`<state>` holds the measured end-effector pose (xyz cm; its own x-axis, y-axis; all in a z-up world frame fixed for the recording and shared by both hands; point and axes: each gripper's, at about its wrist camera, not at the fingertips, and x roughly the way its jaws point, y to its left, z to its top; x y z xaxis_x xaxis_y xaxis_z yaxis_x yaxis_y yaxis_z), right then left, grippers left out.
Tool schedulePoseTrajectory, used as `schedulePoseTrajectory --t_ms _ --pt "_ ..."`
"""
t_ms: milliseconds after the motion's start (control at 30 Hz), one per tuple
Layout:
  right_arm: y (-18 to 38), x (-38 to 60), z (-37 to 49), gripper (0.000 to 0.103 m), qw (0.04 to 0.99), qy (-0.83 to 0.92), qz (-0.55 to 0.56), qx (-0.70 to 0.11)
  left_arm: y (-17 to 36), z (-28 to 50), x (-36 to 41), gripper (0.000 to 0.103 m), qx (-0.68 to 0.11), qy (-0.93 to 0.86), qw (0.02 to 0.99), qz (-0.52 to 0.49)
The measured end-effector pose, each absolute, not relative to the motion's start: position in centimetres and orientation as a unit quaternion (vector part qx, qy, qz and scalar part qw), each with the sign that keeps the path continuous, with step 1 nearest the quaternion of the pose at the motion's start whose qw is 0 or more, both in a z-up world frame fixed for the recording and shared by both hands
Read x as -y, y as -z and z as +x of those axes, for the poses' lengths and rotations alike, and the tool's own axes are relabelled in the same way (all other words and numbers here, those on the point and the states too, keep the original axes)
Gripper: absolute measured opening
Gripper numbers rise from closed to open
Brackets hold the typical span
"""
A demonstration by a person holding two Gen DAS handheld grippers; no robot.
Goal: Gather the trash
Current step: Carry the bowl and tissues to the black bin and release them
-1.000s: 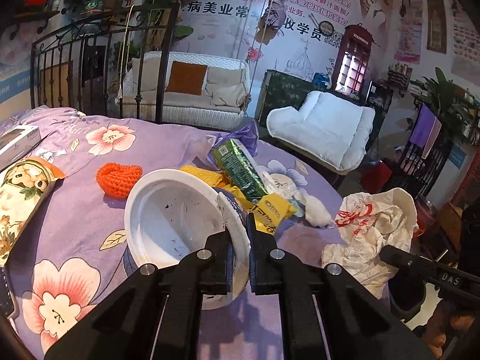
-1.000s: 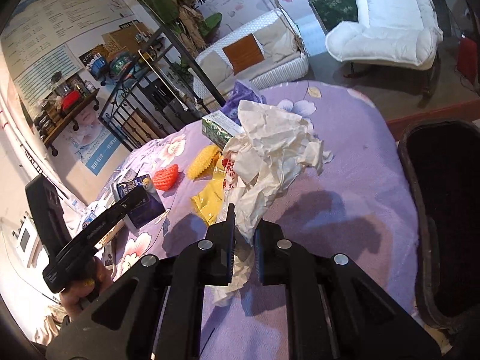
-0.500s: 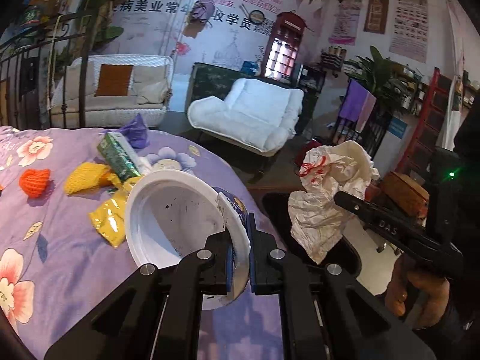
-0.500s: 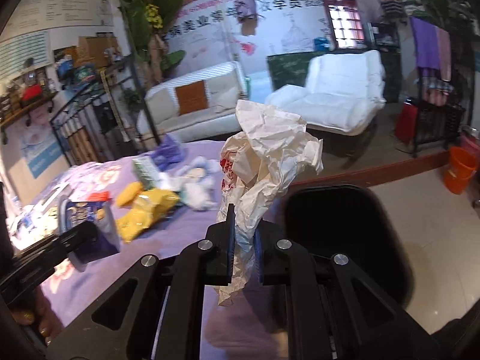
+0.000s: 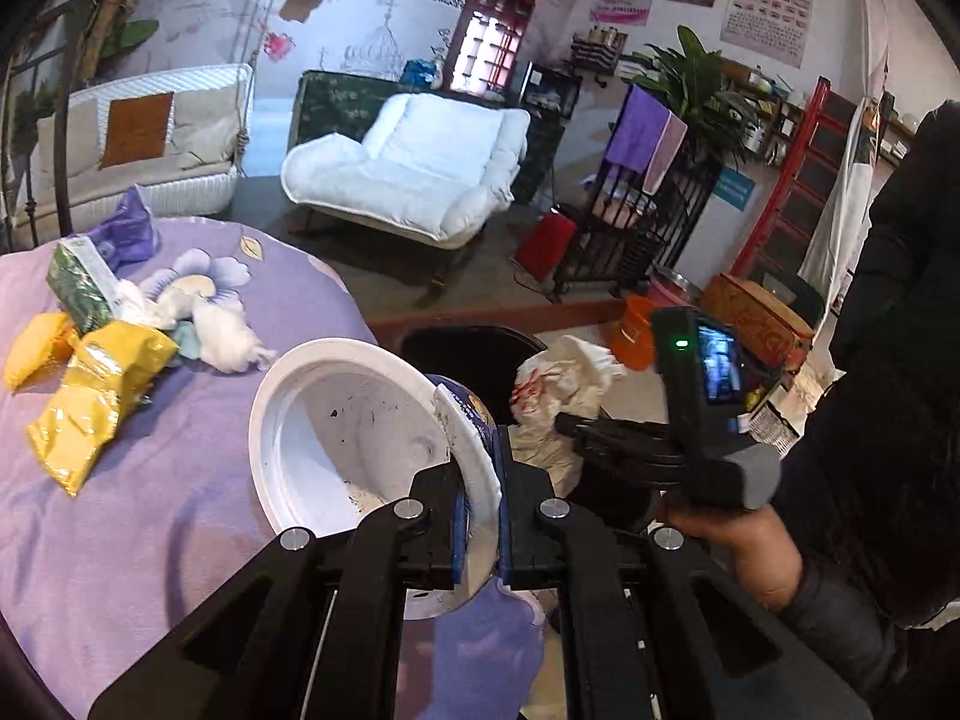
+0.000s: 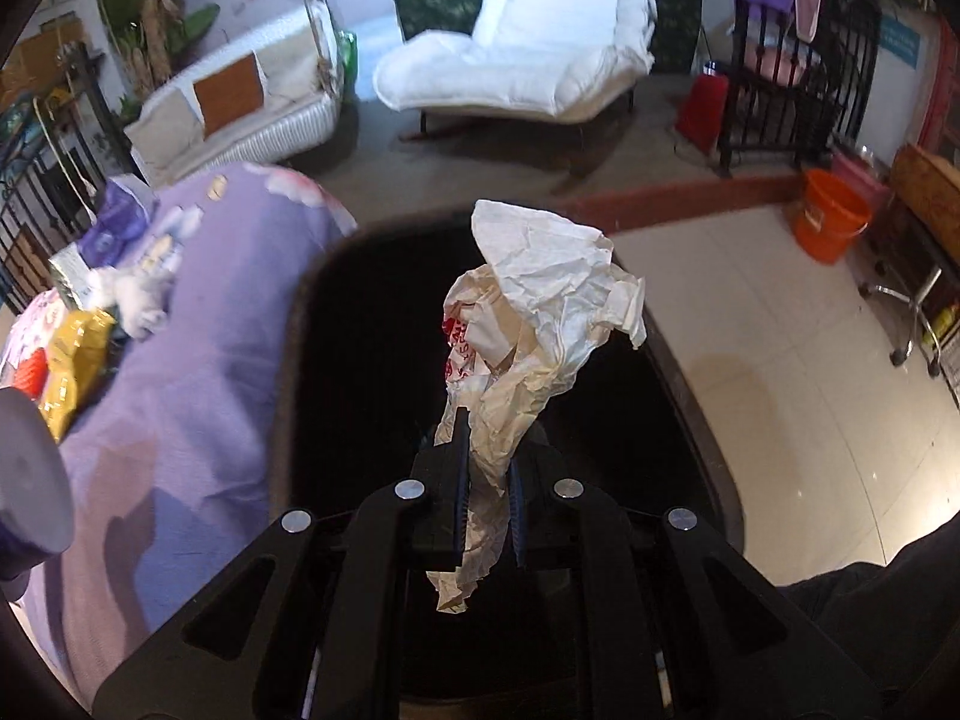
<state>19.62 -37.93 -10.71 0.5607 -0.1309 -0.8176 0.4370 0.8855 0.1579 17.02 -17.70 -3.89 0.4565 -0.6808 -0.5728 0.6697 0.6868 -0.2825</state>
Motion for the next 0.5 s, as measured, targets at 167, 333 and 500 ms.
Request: schedulePoseTrajectory --t_ms 167,333,500 --pt "12.8 38.3 21.2 0.04 0.845 0.169 0.182 -0.473 4.3 17.1 18.7 0.009 -0.363 0.406 0.839 -0.009" --pt "13.3 37.5 21.2 0.056 0.845 0.17 0.189 -0.47 4.9 17.3 19.7 0.009 -0.378 0.41 0.83 -0.003" --pt "12.1 36.7 20.0 0.056 0.856 0.17 0.192 -0.448 5.1 17.0 20.9 0.009 -0.379 0.414 0.827 0.012"
